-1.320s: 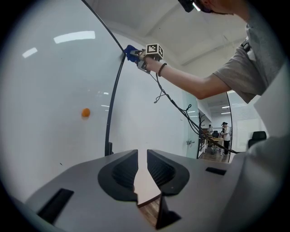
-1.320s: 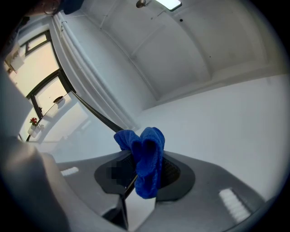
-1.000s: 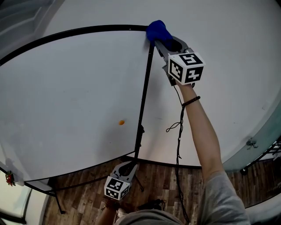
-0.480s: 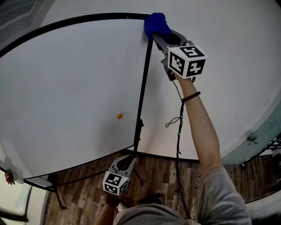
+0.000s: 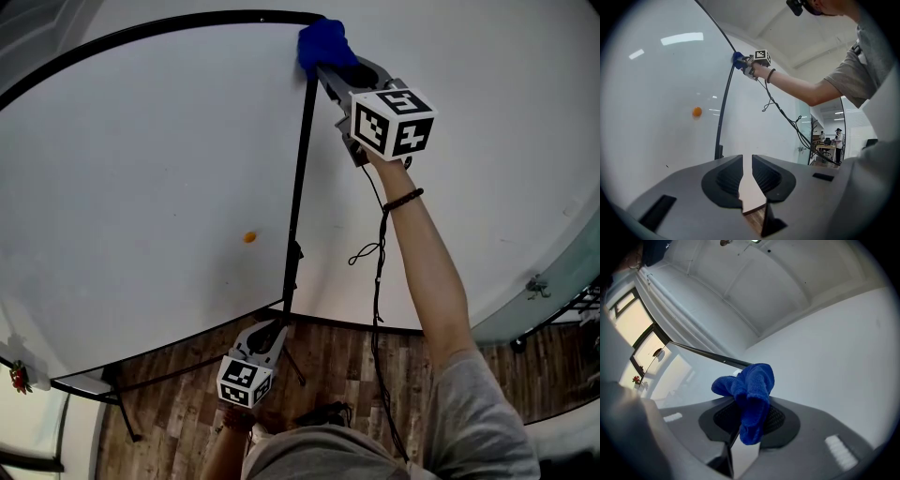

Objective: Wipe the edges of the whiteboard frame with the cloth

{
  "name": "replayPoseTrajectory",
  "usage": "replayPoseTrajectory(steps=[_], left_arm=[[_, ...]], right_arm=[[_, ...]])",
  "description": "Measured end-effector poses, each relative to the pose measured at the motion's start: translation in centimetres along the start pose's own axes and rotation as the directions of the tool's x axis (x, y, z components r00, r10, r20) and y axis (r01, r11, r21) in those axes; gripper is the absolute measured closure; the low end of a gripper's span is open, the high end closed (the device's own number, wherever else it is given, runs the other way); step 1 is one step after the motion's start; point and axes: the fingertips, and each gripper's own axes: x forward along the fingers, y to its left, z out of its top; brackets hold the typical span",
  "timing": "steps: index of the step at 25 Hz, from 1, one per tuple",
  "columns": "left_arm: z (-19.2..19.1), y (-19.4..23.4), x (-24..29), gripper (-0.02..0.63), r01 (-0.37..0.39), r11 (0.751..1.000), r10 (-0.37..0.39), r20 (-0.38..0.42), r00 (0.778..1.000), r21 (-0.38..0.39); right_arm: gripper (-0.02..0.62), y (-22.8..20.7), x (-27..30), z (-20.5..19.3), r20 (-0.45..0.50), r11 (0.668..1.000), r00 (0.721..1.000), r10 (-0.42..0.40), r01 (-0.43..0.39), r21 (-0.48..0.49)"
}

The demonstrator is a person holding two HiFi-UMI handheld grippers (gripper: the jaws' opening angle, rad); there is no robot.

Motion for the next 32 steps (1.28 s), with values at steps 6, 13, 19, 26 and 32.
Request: replayPoseTrajectory(steps=[6,13,19,26,32], left_arm=[[-0.4,0.0,-0.1,0.54,-0.004,1.0,0.004,-0.004,1.0,-0.003],[-1.4,0.1,0.1,0.54,0.002,1.0,-0.002,-0.016,1.0,-0.006],[-1.5,0.3,0.0,0.54,-0.003,1.0,0.003,-0.022,1.0,-0.008],[-1.6,0.4,0.3,0.54,-0.005,1.0,0.005,-0.022,1.0,-0.011],[-0.8,0.0,0.2,0.54,0.0,1.0,0.0,-0.028,1.0,-0.016]], right_arm=[[0.482,0.4,-0.6,-0.7,0.009,1.0,1.0,-0.001,0.001,0.026],[0.483,1.3,-1.0,-2.8,0.007,0.999,1.0,0.003,-0.004,0.048],[0.483,1.5,-1.2,-3.2,0.008,0.998,1.0,0.002,-0.002,0.056],[0.483,1.7,-1.5,-4.2,0.011,0.997,1.0,-0.009,0.008,0.08],[0.483,1.9,-1.7,-4.7,0.002,0.994,1.0,-0.014,0.013,0.108]])
